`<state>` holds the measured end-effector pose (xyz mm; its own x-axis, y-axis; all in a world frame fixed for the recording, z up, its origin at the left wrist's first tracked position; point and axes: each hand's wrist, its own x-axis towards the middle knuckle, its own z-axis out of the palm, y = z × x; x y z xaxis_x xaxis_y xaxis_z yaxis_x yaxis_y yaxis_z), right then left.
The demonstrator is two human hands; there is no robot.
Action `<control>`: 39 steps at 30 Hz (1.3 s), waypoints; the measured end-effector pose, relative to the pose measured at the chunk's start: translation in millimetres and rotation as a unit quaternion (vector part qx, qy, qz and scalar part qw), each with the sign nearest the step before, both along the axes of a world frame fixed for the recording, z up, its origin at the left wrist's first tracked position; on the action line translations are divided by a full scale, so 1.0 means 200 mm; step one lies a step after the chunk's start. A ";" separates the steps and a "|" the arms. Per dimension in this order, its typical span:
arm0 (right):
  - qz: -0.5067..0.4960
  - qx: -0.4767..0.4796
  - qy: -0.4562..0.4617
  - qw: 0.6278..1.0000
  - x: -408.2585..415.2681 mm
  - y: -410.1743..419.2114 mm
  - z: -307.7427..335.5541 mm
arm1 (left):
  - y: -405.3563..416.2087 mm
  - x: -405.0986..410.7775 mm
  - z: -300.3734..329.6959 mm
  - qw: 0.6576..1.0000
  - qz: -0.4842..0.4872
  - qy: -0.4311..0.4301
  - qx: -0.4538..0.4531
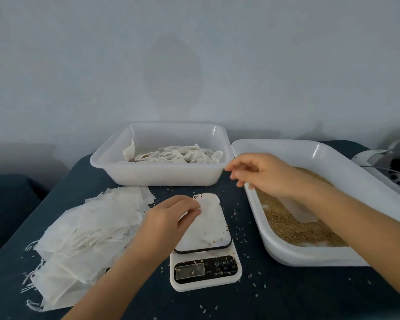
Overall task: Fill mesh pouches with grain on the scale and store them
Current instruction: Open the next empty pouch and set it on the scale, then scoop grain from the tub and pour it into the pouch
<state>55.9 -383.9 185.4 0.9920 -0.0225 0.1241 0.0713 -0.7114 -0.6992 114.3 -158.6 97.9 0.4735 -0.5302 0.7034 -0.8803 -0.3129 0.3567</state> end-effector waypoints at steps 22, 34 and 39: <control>-0.187 -0.322 0.313 0.874 -0.23 -0.84 -0.17 | -0.05 0.01 -0.04 0.999 -0.029 0.034 0.017; -0.197 -0.482 0.357 0.776 -0.34 -1.39 -0.03 | -0.05 0.00 -0.02 0.999 -0.027 0.029 0.023; -0.175 -0.445 0.349 0.806 -0.37 -1.33 -0.11 | -0.05 0.00 -0.03 0.999 -0.030 0.039 0.022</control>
<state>-18.2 -649.2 162.4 0.7800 -0.5256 -0.3396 -0.4318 -0.8449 0.3156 114.9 -167.8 91.0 0.4927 -0.5883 0.6413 -0.8679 -0.2781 0.4117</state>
